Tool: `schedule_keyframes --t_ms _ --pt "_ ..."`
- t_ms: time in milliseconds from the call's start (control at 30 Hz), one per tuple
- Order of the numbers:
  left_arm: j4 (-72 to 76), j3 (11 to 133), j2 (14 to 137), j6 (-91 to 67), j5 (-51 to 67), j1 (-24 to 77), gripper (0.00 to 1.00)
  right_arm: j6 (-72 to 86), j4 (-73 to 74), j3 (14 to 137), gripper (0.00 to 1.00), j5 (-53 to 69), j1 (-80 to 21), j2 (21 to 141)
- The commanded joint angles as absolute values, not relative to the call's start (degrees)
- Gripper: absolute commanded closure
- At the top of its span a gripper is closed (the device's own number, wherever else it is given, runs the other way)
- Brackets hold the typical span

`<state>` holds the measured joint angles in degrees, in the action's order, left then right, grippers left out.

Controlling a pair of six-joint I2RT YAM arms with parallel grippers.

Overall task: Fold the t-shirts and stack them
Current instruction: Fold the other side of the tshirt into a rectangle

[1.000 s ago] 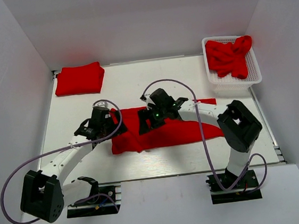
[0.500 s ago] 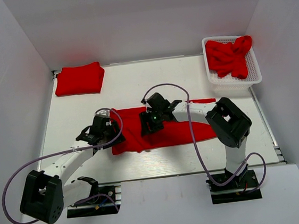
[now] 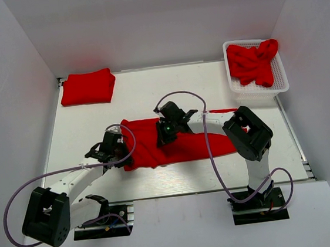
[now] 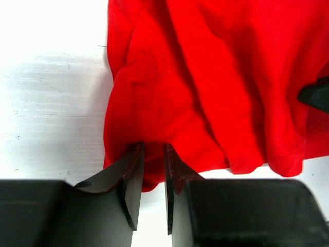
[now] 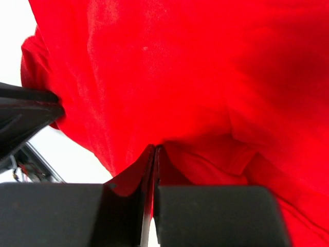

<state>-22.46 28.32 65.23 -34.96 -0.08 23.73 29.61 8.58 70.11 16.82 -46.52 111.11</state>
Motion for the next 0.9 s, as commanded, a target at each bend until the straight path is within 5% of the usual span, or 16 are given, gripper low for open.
schedule_keyframes --t_ms 0,867 --pt "-22.3 28.0 64.0 -34.9 -0.6 23.5 0.68 30.0 7.8 72.9 1.0 15.6 -46.7 111.5" --pt "-24.4 29.1 67.3 -34.9 -3.3 23.5 0.74 28.4 22.8 78.8 1.0 -6.6 -46.5 112.1"
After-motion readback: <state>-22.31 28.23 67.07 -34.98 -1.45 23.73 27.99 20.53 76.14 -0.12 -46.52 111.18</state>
